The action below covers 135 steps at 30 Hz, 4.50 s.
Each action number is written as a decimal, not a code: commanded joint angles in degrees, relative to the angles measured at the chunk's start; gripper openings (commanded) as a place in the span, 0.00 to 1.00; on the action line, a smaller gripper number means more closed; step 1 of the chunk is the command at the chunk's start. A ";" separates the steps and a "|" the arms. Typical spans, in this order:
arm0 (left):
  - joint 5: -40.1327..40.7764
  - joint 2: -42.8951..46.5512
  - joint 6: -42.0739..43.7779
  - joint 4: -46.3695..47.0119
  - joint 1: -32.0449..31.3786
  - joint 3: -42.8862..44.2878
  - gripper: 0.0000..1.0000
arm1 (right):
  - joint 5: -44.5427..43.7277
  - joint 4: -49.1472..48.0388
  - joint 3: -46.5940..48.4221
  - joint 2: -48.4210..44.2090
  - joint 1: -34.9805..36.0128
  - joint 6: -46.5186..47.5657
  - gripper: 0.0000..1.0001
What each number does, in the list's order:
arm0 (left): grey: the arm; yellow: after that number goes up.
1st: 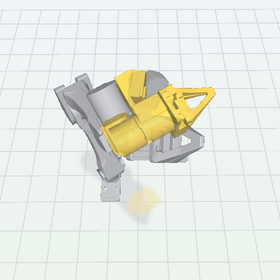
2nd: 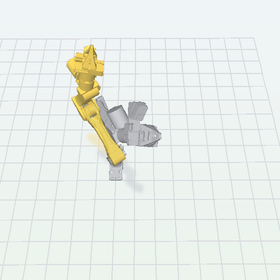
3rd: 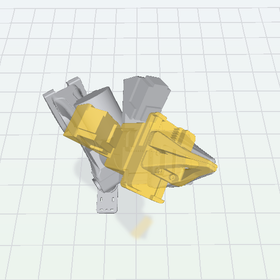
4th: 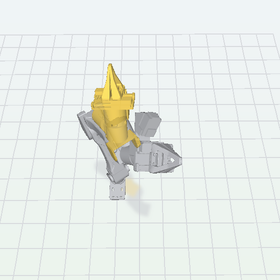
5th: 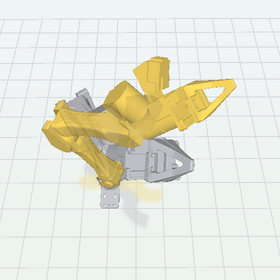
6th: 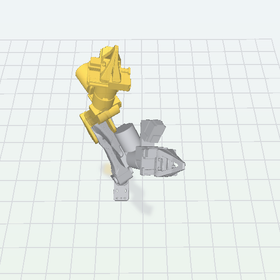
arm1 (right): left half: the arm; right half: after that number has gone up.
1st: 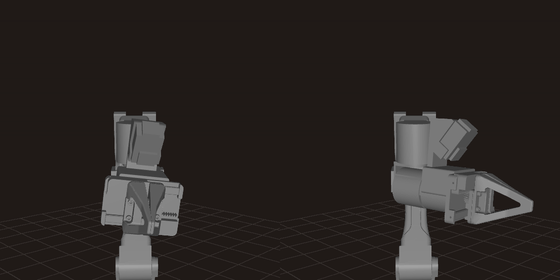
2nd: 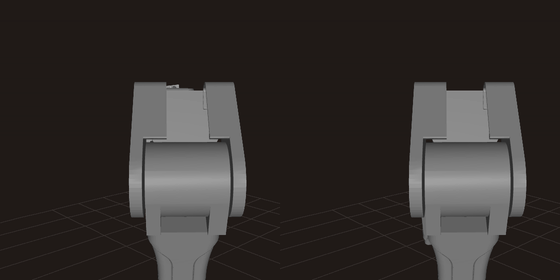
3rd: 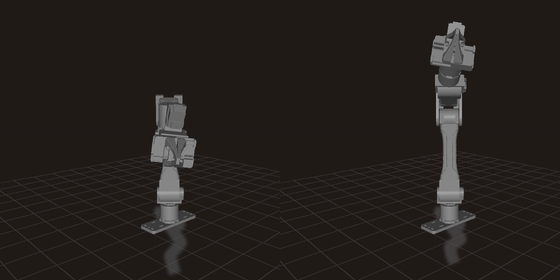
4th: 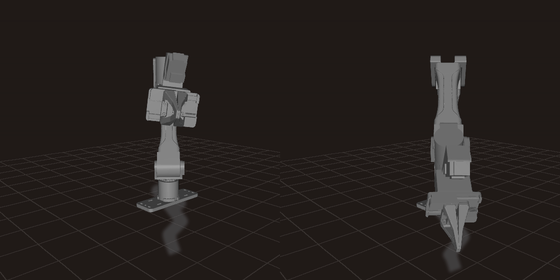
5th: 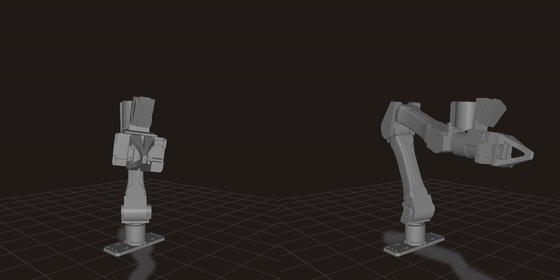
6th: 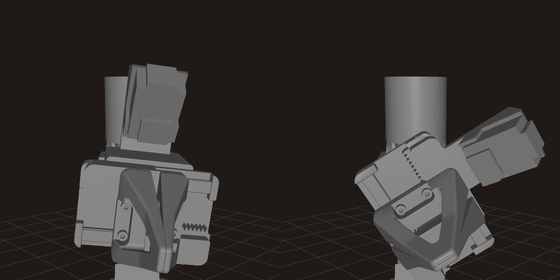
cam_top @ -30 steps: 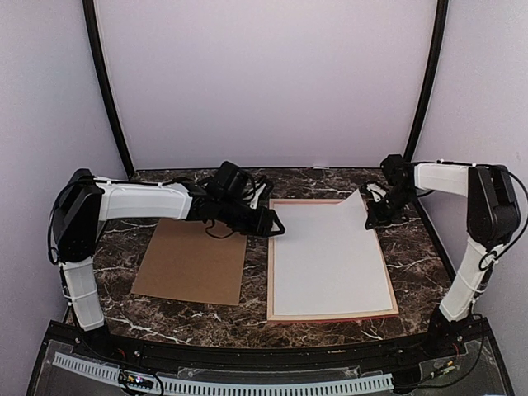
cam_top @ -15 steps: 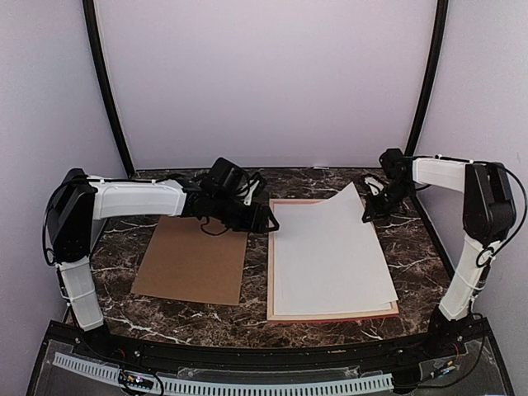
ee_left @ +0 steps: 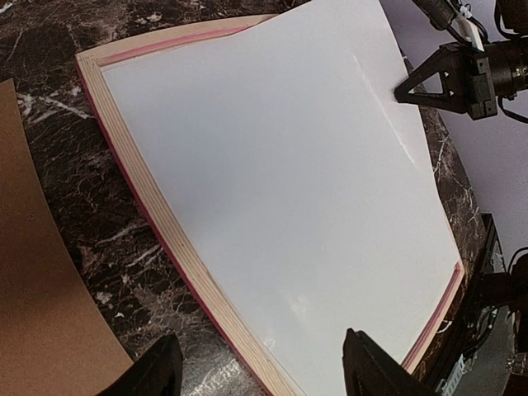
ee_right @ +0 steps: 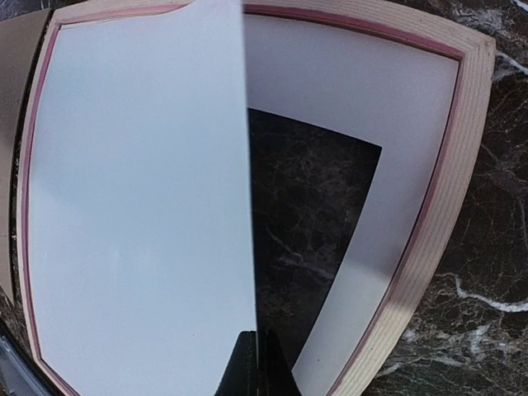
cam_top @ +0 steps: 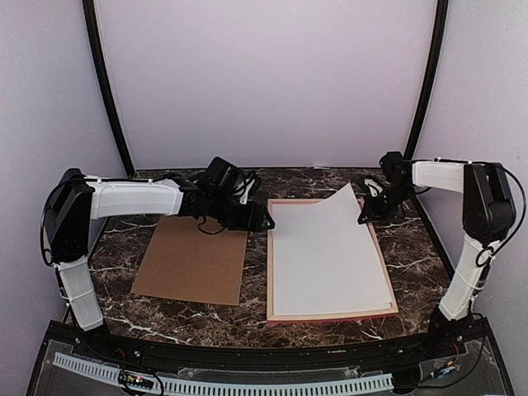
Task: Put the photo into the frame
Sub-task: Place the photo on the mat board, then move the frame body to the center of the board.
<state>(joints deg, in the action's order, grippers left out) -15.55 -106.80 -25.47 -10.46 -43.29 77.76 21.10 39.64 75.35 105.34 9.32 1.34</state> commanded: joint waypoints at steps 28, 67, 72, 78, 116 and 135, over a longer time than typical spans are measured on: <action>3.36 5.04 2.05 -3.75 1.05 -1.44 0.70 | -1.35 -7.11 -4.01 0.13 -0.18 -8.17 0.20; 5.98 20.56 7.73 -13.63 20.98 -12.96 0.99 | -20.83 -10.77 1.22 -4.41 22.86 -17.20 0.66; -1.51 23.70 8.16 -14.07 28.37 -15.88 0.99 | -22.57 -12.77 6.37 0.64 31.48 -19.52 0.70; -9.77 25.23 7.95 -14.97 37.66 -18.83 0.99 | -21.97 -15.62 14.16 7.97 40.76 -20.74 0.74; -11.48 15.58 10.57 -16.76 48.39 -21.71 0.98 | -12.78 -20.25 17.32 19.54 43.96 -24.63 0.75; -8.03 6.95 13.19 -20.63 48.43 -14.89 0.98 | -8.67 -31.62 11.43 19.91 44.99 -30.90 0.80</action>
<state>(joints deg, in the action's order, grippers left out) -24.97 -98.19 -14.48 -28.21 4.93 60.20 11.16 11.62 89.30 126.32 53.65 -27.42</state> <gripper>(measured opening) 0.981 0.784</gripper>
